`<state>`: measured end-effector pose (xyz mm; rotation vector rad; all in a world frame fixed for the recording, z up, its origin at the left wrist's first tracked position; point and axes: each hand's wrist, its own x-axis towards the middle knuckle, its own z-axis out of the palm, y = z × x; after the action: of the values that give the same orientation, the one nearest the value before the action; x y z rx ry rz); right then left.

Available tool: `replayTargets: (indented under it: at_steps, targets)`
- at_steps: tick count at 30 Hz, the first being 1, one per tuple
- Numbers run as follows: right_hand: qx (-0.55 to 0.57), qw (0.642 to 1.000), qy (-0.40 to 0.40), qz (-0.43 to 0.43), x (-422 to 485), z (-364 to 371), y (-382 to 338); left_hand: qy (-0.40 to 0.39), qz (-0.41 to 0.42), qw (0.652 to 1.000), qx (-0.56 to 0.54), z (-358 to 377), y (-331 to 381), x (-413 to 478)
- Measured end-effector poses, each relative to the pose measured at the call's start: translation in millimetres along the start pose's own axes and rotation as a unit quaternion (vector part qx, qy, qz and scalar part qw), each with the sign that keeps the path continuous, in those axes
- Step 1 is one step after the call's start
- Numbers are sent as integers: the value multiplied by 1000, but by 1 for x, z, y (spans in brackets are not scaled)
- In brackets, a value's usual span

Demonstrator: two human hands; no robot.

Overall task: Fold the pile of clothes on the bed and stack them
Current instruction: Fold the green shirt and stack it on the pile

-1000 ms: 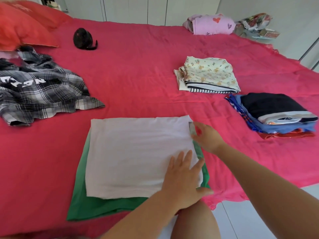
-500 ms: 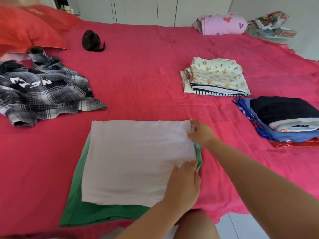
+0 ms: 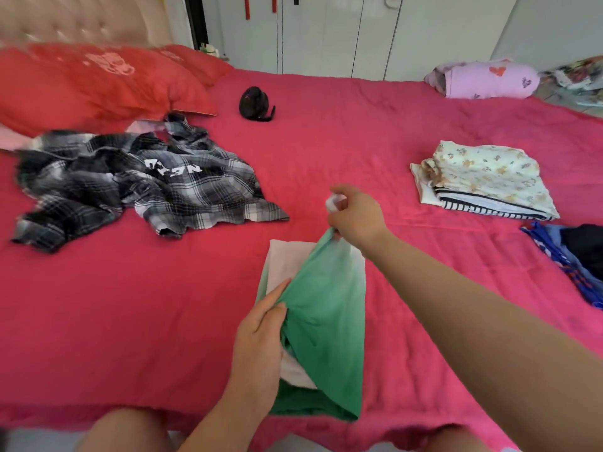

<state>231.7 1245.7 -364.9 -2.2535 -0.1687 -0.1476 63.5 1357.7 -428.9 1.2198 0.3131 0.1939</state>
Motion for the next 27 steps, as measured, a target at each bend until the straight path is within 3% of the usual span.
replayTargets:
  at_steps: [4,7,11,13,16,20,23,27]
  targets:
    - [-32,994,-85,-57,-11,62,-26,59,-53,996,-30,-44,-7,1]
    - [-97,984,-130,-72,-26,84,-13,72,-88,991,70,-62,-21,-3]
    - [-174,975,-118,-67,-41,72,24,131,-50,956,258,-78,-30,2]
    - [-203,970,-105,-82,-51,62,40,109,-30,945,307,-78,-28,8]
    - [-238,962,-77,-109,-79,57,59,14,22,905,424,-72,-28,15]
    - [-341,915,-199,-80,-120,70,90,-31,16,856,516,-79,-37,13]
    - [-322,919,-219,-69,-115,69,94,-40,17,831,555,-87,-37,13]
    - [-258,952,-136,-91,-93,53,82,2,47,869,493,-79,-26,28]
